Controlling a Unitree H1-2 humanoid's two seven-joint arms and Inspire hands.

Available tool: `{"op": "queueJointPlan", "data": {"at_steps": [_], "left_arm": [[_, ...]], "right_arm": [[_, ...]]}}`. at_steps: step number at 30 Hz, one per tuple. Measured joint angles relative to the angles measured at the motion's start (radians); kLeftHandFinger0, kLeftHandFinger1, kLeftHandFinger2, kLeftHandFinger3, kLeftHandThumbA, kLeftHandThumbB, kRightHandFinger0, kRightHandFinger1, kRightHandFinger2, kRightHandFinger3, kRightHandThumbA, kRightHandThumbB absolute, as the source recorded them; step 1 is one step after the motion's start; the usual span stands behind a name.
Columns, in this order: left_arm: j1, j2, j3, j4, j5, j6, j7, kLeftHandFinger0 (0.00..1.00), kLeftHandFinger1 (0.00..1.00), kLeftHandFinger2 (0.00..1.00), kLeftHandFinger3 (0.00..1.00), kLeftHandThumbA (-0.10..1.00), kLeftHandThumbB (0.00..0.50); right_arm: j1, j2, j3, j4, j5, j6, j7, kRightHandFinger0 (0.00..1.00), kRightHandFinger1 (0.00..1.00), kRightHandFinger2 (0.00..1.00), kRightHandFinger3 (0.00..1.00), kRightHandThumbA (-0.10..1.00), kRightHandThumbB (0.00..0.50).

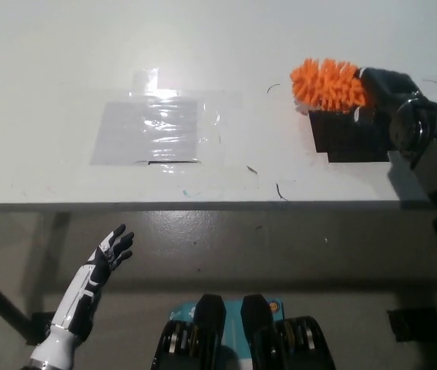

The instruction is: The robot uses it right hand to pick up an extended orange duster kept in the middle of the desk and presses its handle against the desk to collapse it

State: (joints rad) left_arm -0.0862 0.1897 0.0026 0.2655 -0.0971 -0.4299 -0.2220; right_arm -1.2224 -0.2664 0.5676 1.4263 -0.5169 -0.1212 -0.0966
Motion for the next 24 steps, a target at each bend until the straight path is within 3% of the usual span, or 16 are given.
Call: {"op": "queueJointPlan", "data": {"at_steps": [2, 5, 7, 8, 10, 13, 14, 15, 16, 17, 18, 19, 21, 22, 24], "left_arm": [[-0.002, 0.000, 0.000, -0.001, -0.004, 0.000, -0.003, 1.00, 1.00, 1.00, 1.00, 1.00, 0.321], [-0.004, 0.000, 0.000, -0.001, -0.008, 0.000, -0.005, 1.00, 1.00, 1.00, 1.00, 1.00, 0.320], [-0.004, 0.001, 0.001, -0.001, -0.010, 0.001, -0.006, 1.00, 1.00, 1.00, 1.00, 1.00, 0.324], [-0.003, 0.001, 0.002, -0.001, -0.010, 0.001, -0.006, 1.00, 1.00, 1.00, 1.00, 1.00, 0.326], [-0.003, 0.001, 0.002, -0.003, -0.012, 0.003, -0.006, 1.00, 1.00, 1.00, 1.00, 1.00, 0.320], [-0.001, 0.001, 0.002, -0.006, -0.013, 0.006, -0.007, 1.00, 1.00, 1.00, 1.00, 1.00, 0.321], [-0.001, 0.001, 0.002, -0.006, -0.013, 0.007, -0.007, 1.00, 1.00, 1.00, 1.00, 1.00, 0.322], [0.000, 0.001, 0.002, -0.006, -0.013, 0.007, -0.007, 1.00, 1.00, 1.00, 1.00, 1.00, 0.322], [0.001, 0.001, 0.002, -0.006, -0.013, 0.008, -0.007, 1.00, 1.00, 1.00, 1.00, 1.00, 0.326], [0.002, 0.001, 0.002, -0.006, -0.013, 0.009, -0.007, 1.00, 1.00, 1.00, 1.00, 1.00, 0.326], [0.003, 0.001, 0.002, -0.006, -0.013, 0.009, -0.007, 1.00, 1.00, 1.00, 1.00, 1.00, 0.325], [0.006, 0.001, 0.002, -0.006, -0.013, 0.009, -0.007, 1.00, 1.00, 1.00, 1.00, 1.00, 0.323], [0.009, 0.001, 0.002, -0.007, -0.013, 0.009, -0.007, 1.00, 1.00, 1.00, 1.00, 1.00, 0.323], [0.011, 0.001, 0.002, -0.007, -0.013, 0.009, -0.007, 1.00, 1.00, 1.00, 1.00, 1.00, 0.323], [0.015, 0.001, 0.002, -0.008, -0.013, 0.009, -0.007, 1.00, 1.00, 1.00, 1.00, 1.00, 0.323]], "right_arm": [[-0.006, -0.005, -0.001, 0.000, 0.000, -0.013, -0.020, 0.07, 0.59, 0.98, 0.99, -0.10, 0.133], [-0.026, -0.015, -0.002, -0.002, -0.001, -0.036, -0.043, 0.13, 0.64, 1.00, 1.00, -0.10, 0.143], [-0.048, -0.024, -0.005, -0.003, -0.001, -0.048, -0.056, 0.07, 0.53, 0.89, 0.91, -0.10, 0.151], [-0.058, -0.028, -0.013, -0.006, 0.000, -0.056, -0.065, 0.09, 0.49, 0.84, 0.97, -0.10, 0.116], [-0.086, -0.036, -0.038, -0.012, 0.002, -0.071, -0.077, 0.08, 0.48, 0.83, 0.93, -0.10, 0.153], [-0.136, -0.044, -0.115, -0.026, 0.028, -0.100, -0.102, 0.00, 0.42, 0.82, 0.87, -0.10, 0.139], [-0.152, -0.046, -0.145, -0.033, 0.039, -0.107, -0.110, 0.00, 0.36, 0.74, 0.78, -0.10, 0.138], [-0.163, -0.046, -0.167, -0.037, 0.047, -0.111, -0.112, 0.00, 0.28, 0.62, 0.59, -0.10, 0.141], [-0.183, -0.046, -0.203, -0.045, 0.059, -0.116, -0.119, 0.00, 0.27, 0.54, 0.60, -0.10, 0.160], [-0.200, -0.045, -0.240, -0.052, 0.077, -0.120, -0.127, 0.06, 0.31, 0.56, 0.55, -0.10, 0.166], [-0.214, -0.045, -0.268, -0.059, 0.088, -0.122, -0.133, 0.02, 0.22, 0.39, 0.40, -0.10, 0.158], [-0.232, -0.044, -0.307, -0.070, 0.106, -0.126, -0.138, 0.00, 0.09, 0.26, 0.18, -0.10, 0.154], [-0.254, -0.037, -0.373, -0.083, 0.137, -0.130, -0.145, 0.00, 0.09, 0.42, 0.28, -0.10, 0.145], [-0.265, -0.033, -0.408, -0.087, 0.153, -0.132, -0.147, 0.00, 0.14, 0.50, 0.41, -0.10, 0.152], [-0.278, -0.021, -0.462, -0.098, 0.186, -0.138, -0.152, 0.00, 0.19, 0.55, 0.52, -0.10, 0.150]]}}
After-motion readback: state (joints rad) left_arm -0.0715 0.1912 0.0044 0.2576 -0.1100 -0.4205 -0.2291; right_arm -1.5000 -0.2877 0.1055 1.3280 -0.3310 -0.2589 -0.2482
